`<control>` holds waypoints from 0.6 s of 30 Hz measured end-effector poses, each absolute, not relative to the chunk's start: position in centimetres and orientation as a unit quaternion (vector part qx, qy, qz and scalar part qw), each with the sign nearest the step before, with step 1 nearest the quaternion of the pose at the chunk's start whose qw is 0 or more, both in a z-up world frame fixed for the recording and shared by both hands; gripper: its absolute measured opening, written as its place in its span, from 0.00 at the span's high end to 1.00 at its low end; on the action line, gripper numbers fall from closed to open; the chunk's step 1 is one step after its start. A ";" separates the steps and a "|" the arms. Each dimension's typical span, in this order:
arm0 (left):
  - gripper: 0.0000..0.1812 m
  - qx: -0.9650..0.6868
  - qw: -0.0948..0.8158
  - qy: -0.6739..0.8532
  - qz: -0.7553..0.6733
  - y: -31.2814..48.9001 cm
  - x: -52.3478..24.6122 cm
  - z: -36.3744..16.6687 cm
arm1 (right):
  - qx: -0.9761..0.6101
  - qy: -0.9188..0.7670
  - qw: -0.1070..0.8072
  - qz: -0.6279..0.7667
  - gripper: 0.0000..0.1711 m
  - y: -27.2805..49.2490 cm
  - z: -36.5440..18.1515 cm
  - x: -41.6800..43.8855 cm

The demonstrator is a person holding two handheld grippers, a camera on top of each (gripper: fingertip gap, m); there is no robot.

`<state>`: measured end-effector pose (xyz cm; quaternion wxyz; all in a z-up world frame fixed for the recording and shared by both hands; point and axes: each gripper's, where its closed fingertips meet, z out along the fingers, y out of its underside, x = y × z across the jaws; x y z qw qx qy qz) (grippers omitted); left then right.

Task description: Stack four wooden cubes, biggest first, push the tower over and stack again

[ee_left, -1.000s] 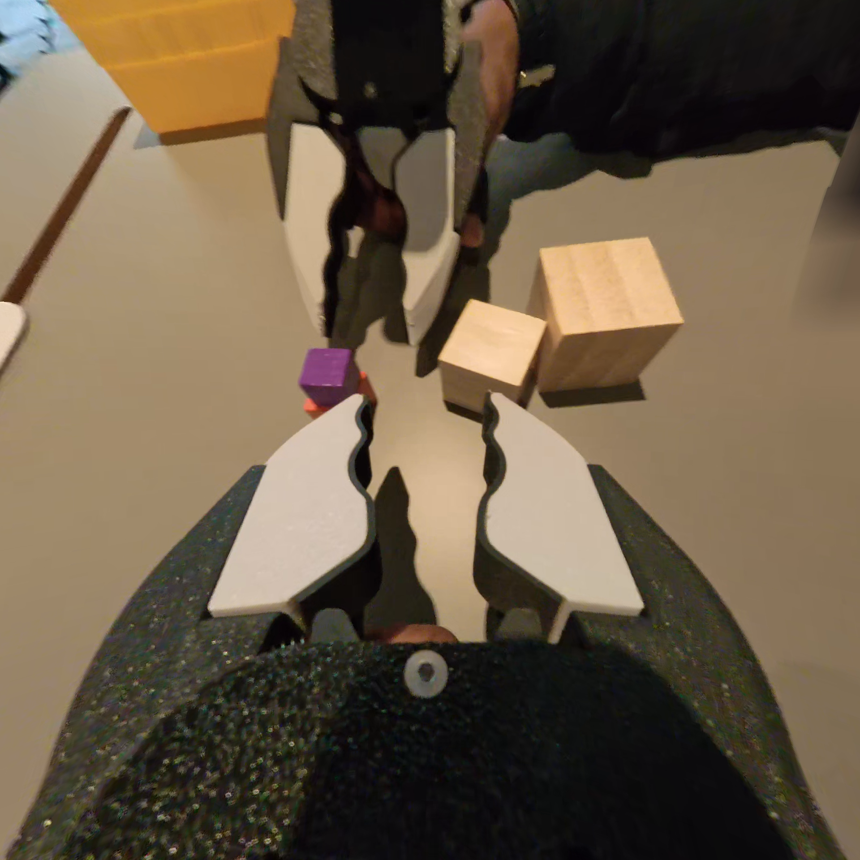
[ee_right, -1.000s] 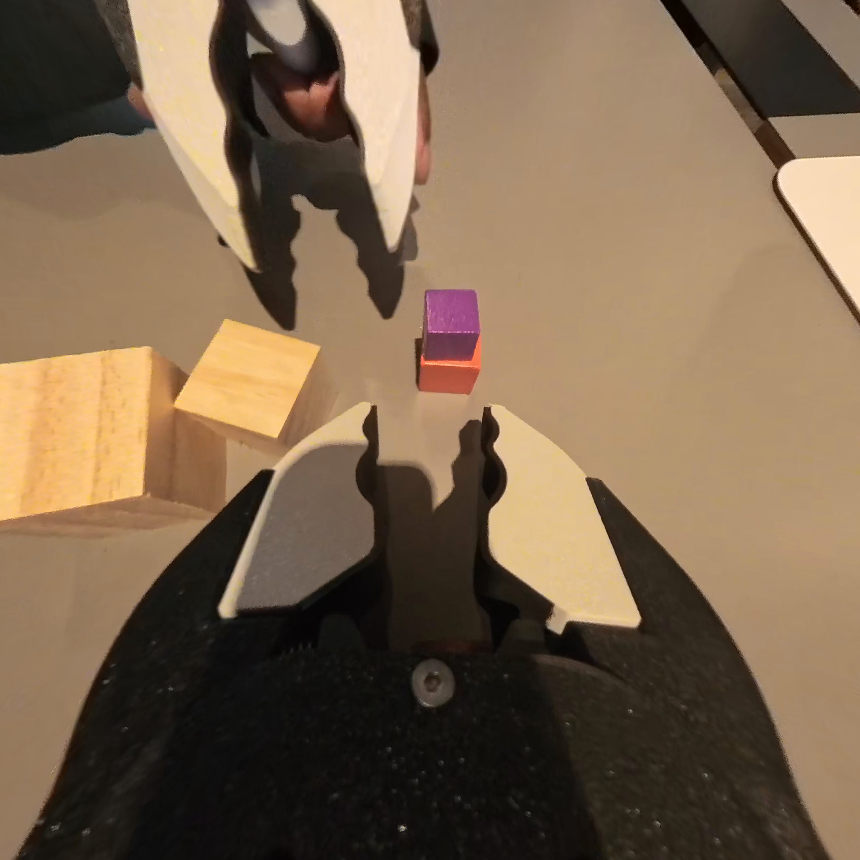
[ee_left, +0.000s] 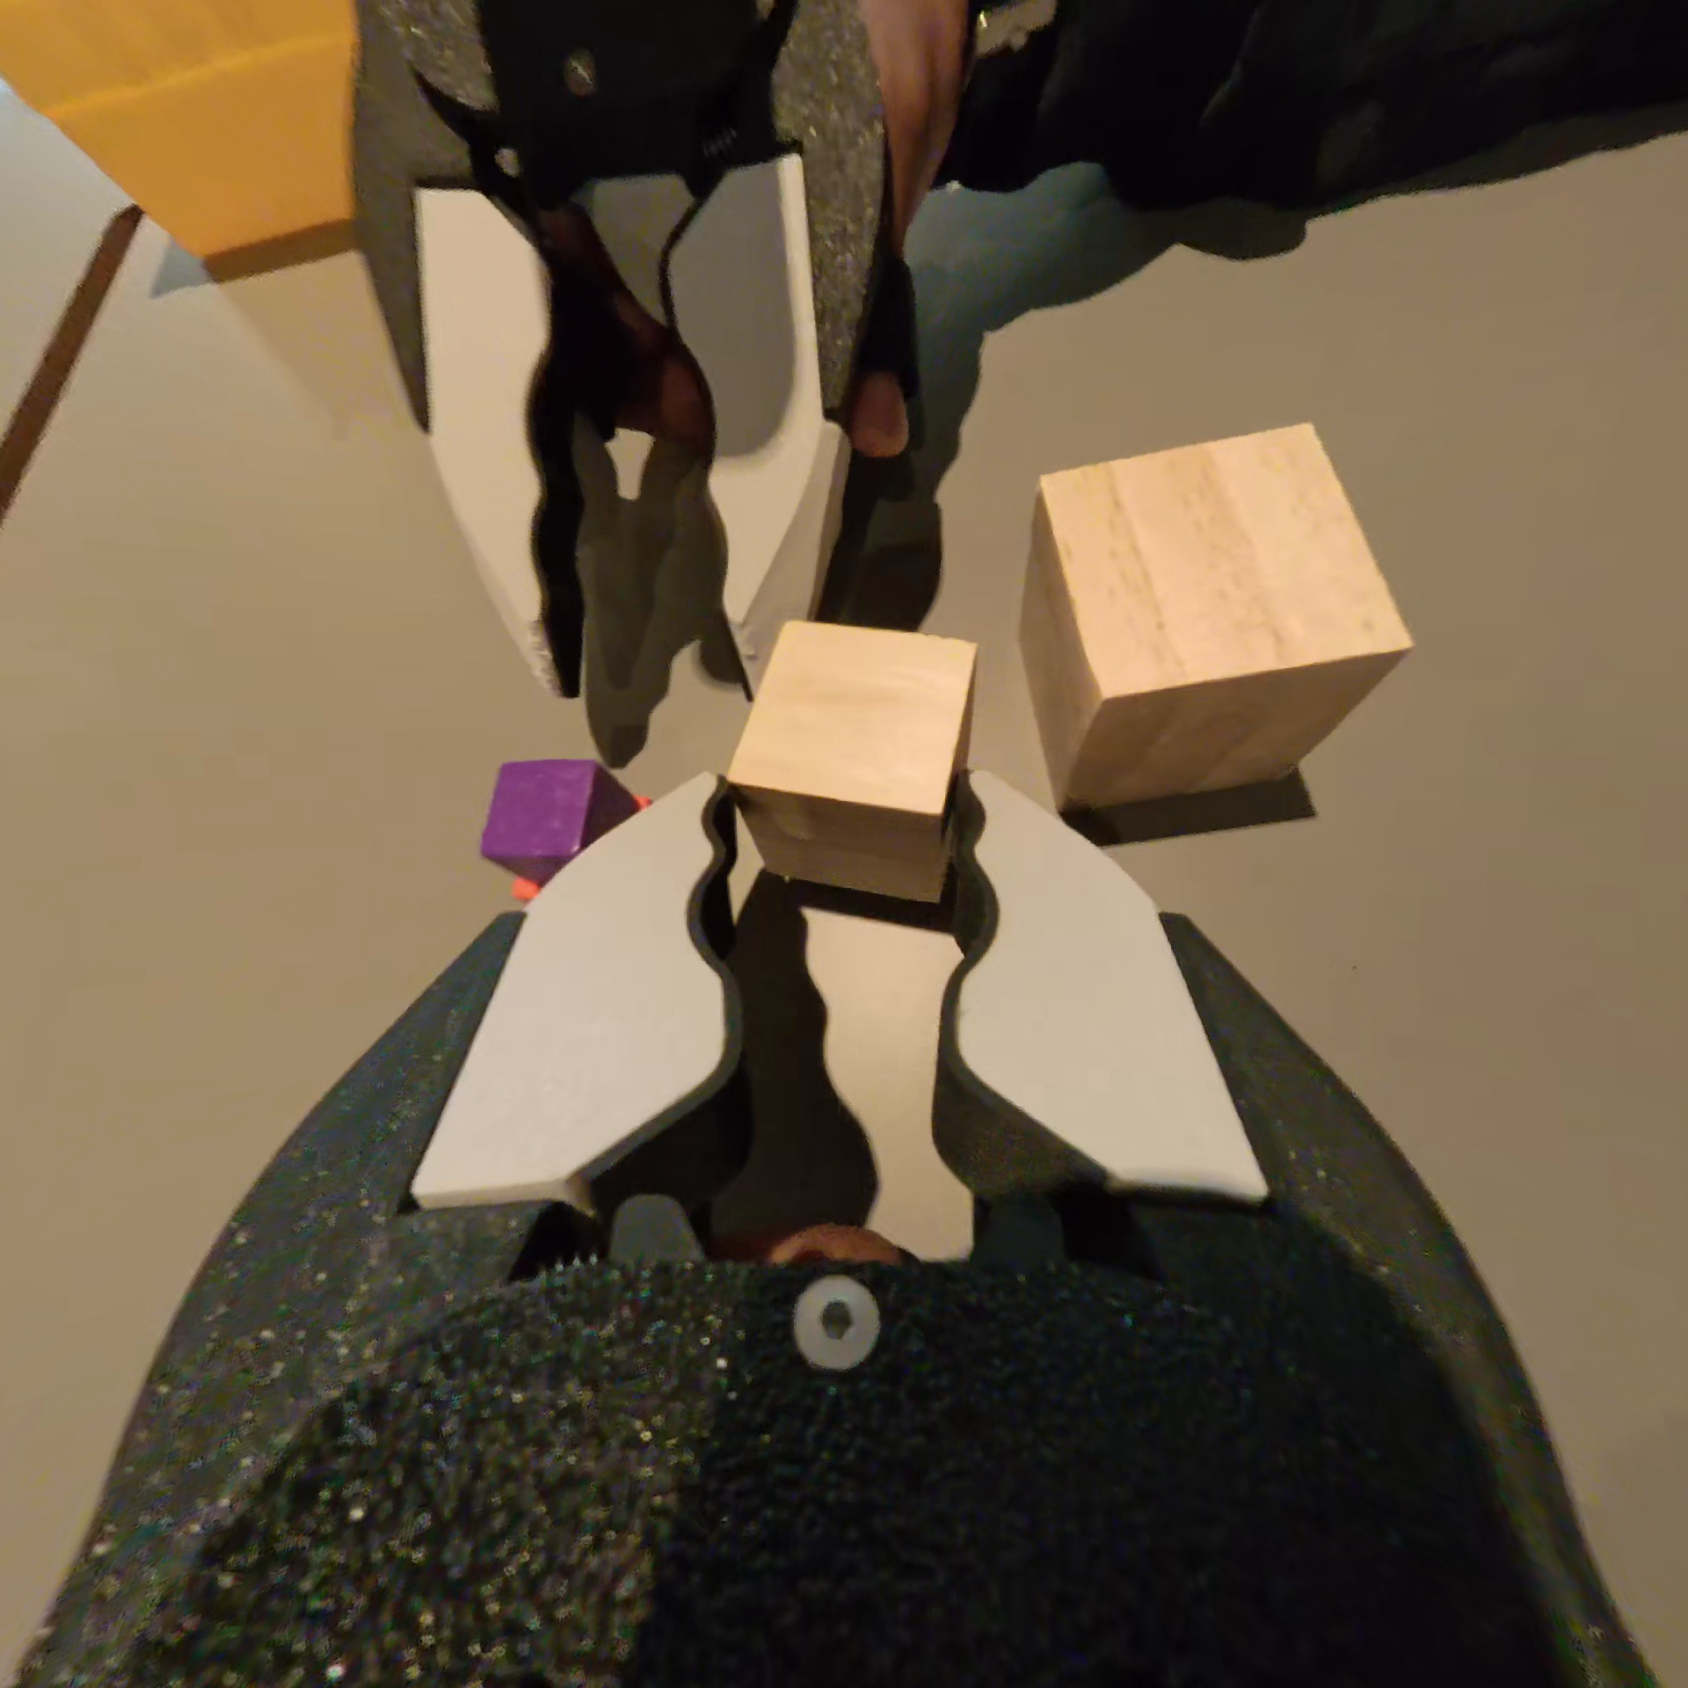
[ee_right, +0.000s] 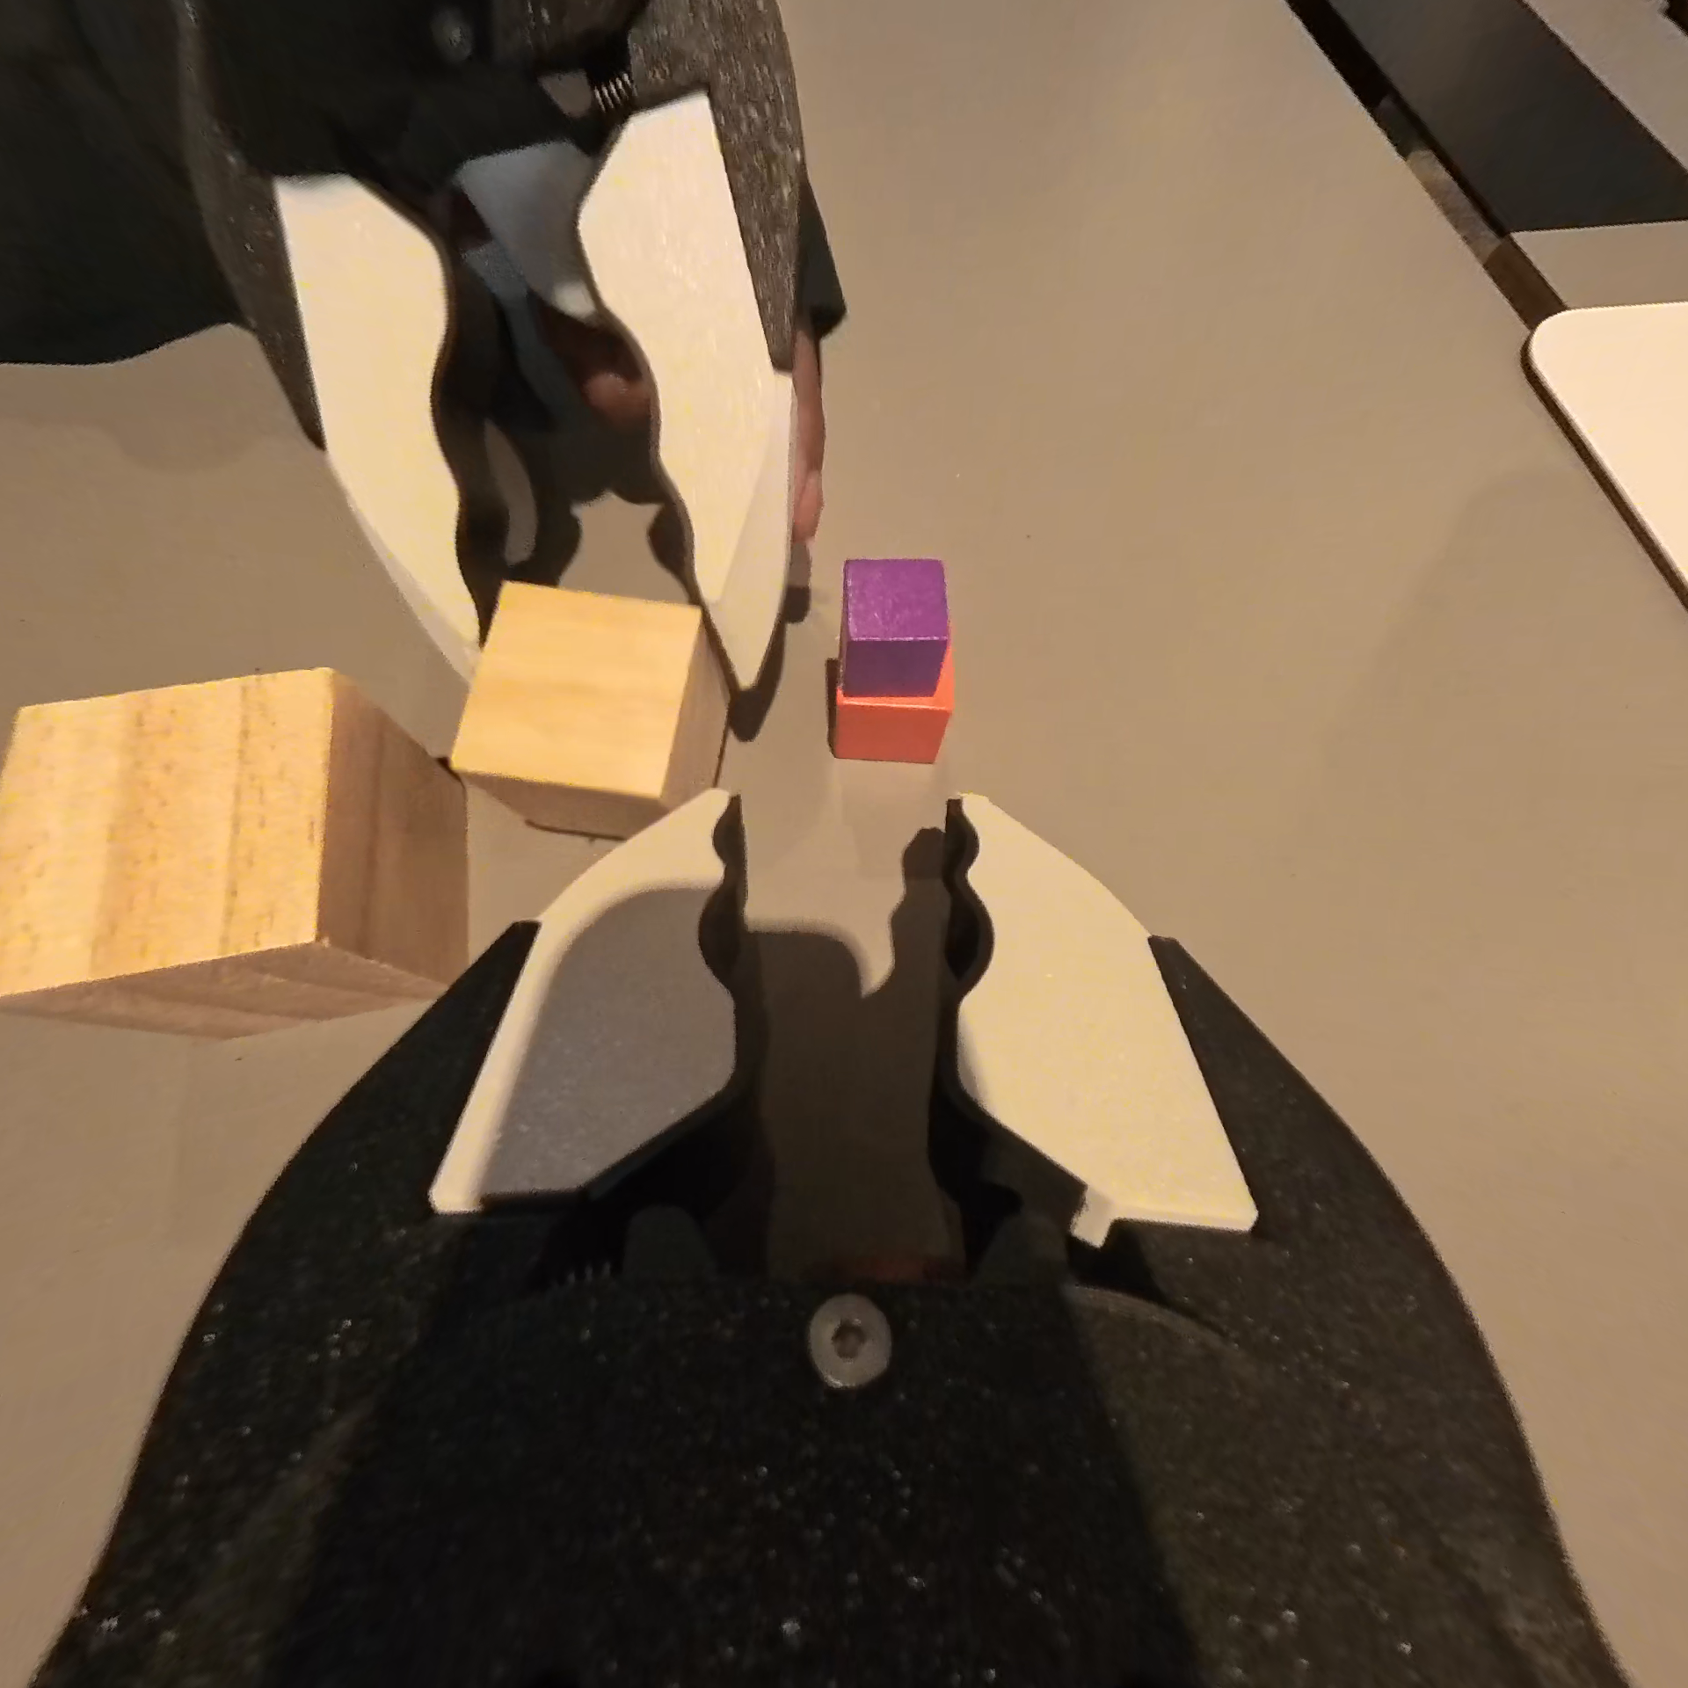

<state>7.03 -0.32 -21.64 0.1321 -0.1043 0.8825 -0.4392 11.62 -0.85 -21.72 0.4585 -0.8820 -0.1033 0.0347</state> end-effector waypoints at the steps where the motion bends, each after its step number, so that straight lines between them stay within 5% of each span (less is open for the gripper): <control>1: 0.75 -0.109 0.136 0.877 -0.447 -0.1 7.0 -21.1 | -0.881 -0.101 0.461 0.034 0.75 -0.9 -21.6 11.7; 9: 0.75 -0.137 0.163 0.830 -0.515 -1.7 5.5 -14.9 | -0.864 -0.051 0.500 0.033 0.77 -0.8 -20.4 13.3; 18: 0.76 -0.195 0.194 0.811 -0.517 -4.4 1.9 -16.2 | -0.859 0.006 0.511 0.016 0.77 -1.0 -20.1 15.2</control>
